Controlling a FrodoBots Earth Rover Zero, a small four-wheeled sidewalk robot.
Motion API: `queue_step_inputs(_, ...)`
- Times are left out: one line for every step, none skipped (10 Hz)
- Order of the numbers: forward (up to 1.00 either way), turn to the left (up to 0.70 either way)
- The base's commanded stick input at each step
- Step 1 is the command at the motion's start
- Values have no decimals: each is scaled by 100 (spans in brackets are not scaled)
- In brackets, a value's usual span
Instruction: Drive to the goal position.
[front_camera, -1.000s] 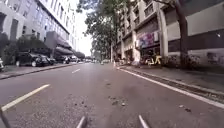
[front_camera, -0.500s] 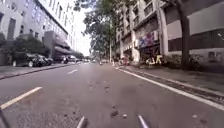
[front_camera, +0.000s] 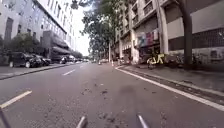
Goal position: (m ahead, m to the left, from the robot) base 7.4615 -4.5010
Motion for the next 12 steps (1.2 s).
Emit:
queue_step_inputs(70, 0)
queue_step_inputs(70, 0)
queue_step_inputs(70, 0)
queue_step_inputs(70, 8)
queue_step_inputs(70, 14)
queue_step_inputs(70, 14)
queue_step_inputs(70, 14)
queue_step_inputs(70, 14)
queue_step_inputs(70, 14)
queue_step_inputs(70, 14)
queue_step_inputs(70, 14)
queue_step_inputs(70, 14)
